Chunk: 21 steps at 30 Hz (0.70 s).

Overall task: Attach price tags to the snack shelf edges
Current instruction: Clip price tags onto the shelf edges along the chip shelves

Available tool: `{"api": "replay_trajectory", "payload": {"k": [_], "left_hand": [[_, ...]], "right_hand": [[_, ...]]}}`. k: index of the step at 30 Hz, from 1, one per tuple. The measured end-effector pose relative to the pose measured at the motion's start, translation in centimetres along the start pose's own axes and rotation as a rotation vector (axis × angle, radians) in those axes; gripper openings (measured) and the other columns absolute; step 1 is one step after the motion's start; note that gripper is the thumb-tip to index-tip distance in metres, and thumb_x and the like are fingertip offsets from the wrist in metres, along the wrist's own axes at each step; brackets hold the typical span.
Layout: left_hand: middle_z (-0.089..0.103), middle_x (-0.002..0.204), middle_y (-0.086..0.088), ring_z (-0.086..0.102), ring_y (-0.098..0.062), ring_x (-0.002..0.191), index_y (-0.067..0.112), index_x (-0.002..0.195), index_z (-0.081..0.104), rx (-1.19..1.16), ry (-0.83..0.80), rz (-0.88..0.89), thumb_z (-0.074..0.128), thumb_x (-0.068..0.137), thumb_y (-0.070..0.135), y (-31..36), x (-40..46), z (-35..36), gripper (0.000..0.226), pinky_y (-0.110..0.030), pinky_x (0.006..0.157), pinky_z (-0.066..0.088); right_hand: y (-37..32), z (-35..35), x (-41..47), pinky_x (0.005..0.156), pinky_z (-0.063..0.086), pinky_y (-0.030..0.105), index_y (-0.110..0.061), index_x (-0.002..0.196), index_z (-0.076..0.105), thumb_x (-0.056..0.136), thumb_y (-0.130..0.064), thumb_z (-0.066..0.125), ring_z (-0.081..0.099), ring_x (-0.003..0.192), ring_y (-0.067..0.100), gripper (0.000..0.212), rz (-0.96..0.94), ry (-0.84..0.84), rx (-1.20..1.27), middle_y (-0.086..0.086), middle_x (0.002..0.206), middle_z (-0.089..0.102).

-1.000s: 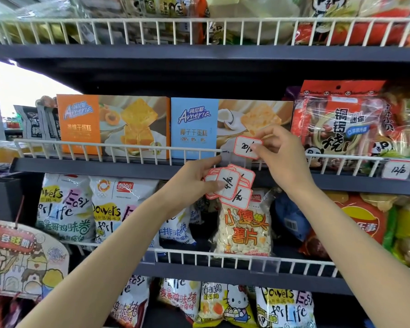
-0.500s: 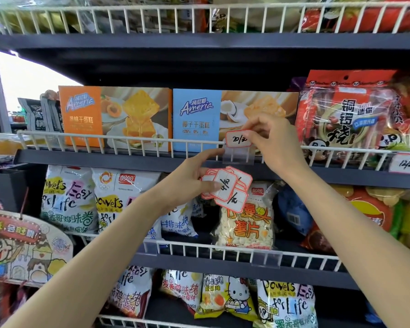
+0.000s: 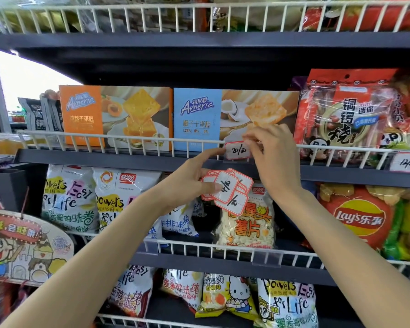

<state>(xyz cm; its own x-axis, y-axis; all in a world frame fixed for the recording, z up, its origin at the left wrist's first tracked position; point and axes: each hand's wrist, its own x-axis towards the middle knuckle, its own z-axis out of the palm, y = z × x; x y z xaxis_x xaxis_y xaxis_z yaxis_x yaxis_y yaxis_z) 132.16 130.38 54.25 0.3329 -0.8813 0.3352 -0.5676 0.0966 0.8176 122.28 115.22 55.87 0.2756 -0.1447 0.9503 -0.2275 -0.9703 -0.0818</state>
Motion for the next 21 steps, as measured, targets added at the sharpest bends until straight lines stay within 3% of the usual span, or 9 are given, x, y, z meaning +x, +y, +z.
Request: {"api": "replay_trajectory", "payload": {"k": [5,15,21], "left_hand": [[0.071,0.100,-0.017,0.065,-0.033,0.097,0.033,0.139,0.031,0.003,-0.006,-0.003,0.056,0.089,-0.001,0.0,0.1,0.0,0.065,-0.043,0.094,0.050],[0.072,0.098,-0.016,0.068,-0.029,0.094,0.033,0.137,0.031,-0.039,-0.016,0.013,0.056,0.089,-0.003,-0.2,0.4,-0.1,0.065,-0.037,0.087,0.053],[0.072,0.097,-0.015,0.068,-0.021,0.087,0.033,0.137,0.032,-0.027,-0.010,0.021,0.055,0.089,-0.002,-0.1,0.4,-0.1,0.064,-0.026,0.079,0.054]], "right_hand": [[-0.2,0.1,-0.1,0.066,0.038,0.036,-0.011,0.086,0.063,0.086,-0.012,0.062,0.050,0.086,0.028,0.001,-0.090,-0.017,-0.104,0.003,0.085,0.061],[0.0,-0.1,-0.9,0.069,0.045,0.040,-0.008,0.091,0.063,0.089,-0.018,0.053,0.053,0.089,0.028,0.015,-0.095,-0.080,-0.297,0.007,0.094,0.060],[-0.8,-1.0,-0.1,0.089,0.042,0.039,-0.009,0.104,0.063,0.093,-0.022,0.049,0.045,0.107,0.023,0.021,0.011,-0.230,-0.188,0.005,0.108,0.056]]}}
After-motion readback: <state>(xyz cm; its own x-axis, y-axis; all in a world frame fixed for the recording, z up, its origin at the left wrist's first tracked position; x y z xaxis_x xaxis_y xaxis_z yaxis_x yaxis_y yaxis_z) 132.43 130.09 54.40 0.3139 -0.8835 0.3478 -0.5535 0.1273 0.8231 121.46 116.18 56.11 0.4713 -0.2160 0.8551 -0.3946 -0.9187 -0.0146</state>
